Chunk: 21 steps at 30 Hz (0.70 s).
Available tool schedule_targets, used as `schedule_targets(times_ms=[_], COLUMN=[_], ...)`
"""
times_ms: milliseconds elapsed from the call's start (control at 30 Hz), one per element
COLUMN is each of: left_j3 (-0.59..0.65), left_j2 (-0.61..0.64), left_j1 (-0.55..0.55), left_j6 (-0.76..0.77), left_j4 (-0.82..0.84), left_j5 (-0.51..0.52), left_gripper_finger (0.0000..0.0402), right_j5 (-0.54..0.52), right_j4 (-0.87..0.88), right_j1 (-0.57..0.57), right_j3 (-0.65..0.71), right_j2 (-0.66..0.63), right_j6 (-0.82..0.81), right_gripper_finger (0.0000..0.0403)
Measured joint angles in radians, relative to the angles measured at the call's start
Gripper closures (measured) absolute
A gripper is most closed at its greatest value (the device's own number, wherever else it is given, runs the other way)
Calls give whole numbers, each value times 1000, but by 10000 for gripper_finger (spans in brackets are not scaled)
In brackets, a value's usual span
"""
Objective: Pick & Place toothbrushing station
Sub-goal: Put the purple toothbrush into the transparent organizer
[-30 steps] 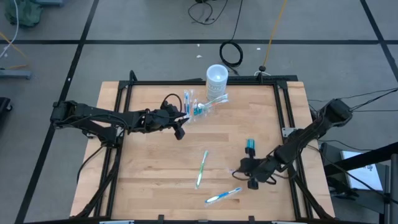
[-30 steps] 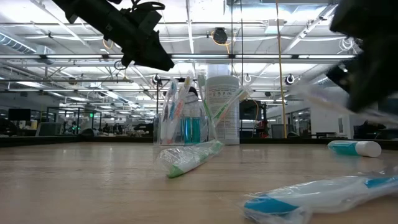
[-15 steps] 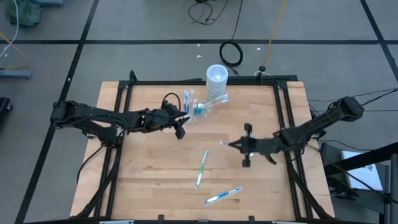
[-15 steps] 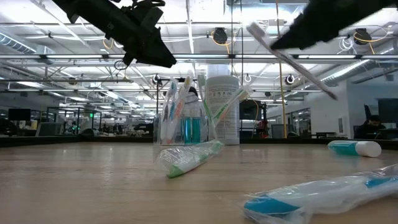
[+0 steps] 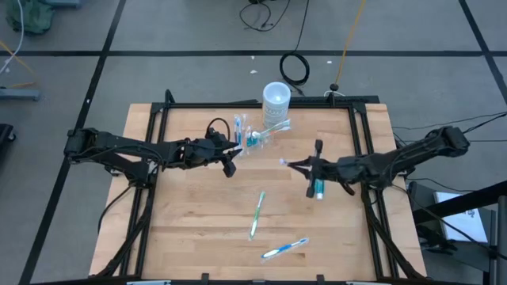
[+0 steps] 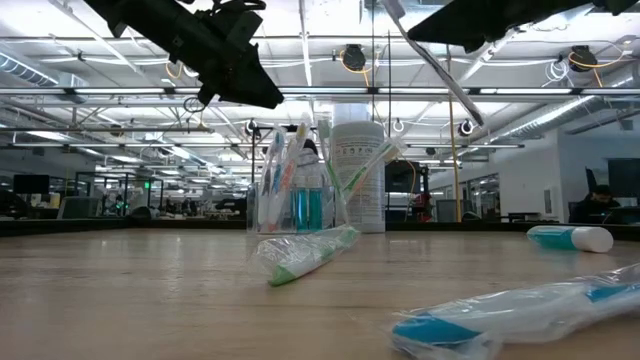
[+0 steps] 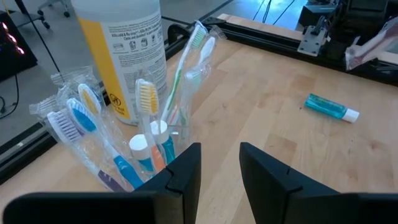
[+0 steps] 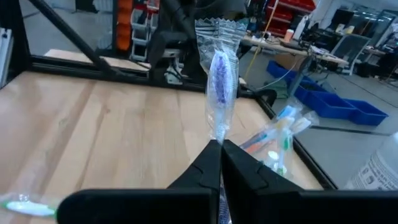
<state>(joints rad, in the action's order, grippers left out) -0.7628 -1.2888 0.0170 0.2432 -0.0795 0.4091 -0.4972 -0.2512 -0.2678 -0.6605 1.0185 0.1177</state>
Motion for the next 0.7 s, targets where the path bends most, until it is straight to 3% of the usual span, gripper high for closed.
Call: schedule_targets(times_ms=[267, 467, 700], left_j3=[0, 0, 0], left_j2=[0, 0, 0], left_j1=[0, 0, 0], left_j6=[0, 0, 0], left_j4=[0, 0, 0], left_j5=[0, 0, 0], left_gripper_finger=[284, 284, 284], right_j5=[-18, 103, 115], right_j4=[-192, -517, -778], right_j1=[62, 146, 256], right_j3=[0, 0, 0], right_j2=[107, 266, 411], right_j6=[31, 91, 129], right_gripper_finger=[403, 403, 403])
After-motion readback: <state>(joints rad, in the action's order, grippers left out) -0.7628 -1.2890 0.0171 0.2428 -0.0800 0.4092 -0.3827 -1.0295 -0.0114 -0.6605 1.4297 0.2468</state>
